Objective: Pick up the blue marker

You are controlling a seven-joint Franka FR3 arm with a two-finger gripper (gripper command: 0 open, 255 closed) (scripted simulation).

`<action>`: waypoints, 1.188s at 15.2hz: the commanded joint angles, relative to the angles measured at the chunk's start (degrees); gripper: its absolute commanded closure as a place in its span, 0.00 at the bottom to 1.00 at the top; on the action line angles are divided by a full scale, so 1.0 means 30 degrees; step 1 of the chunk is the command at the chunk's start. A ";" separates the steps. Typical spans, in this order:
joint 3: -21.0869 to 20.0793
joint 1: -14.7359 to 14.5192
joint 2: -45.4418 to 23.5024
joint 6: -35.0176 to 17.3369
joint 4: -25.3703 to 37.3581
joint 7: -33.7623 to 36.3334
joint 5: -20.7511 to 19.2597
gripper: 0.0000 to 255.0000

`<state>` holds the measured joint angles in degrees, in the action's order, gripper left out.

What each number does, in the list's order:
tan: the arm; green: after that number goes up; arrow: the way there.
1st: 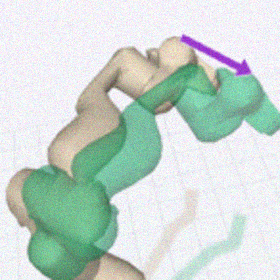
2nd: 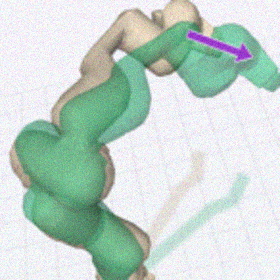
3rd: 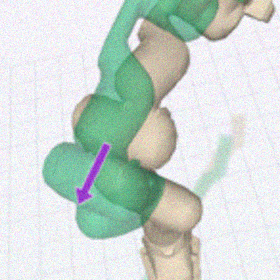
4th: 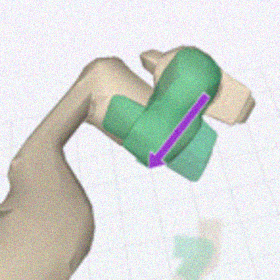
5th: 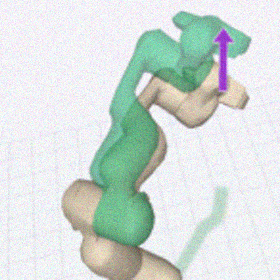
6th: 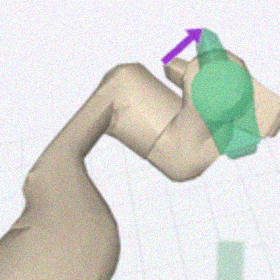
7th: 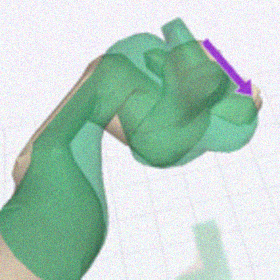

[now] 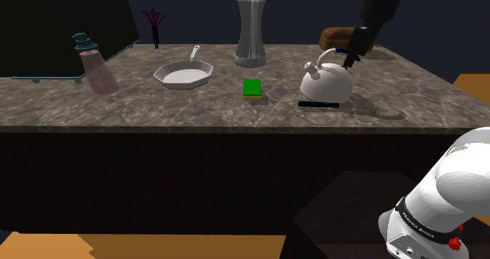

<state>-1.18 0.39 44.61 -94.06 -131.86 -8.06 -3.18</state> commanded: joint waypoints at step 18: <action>0.2011 -0.2931 -0.7140 -0.7074 -0.2361 -1.0667 -0.2434 0.00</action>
<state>4.82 -8.38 23.74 -114.29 -138.16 -40.16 -10.40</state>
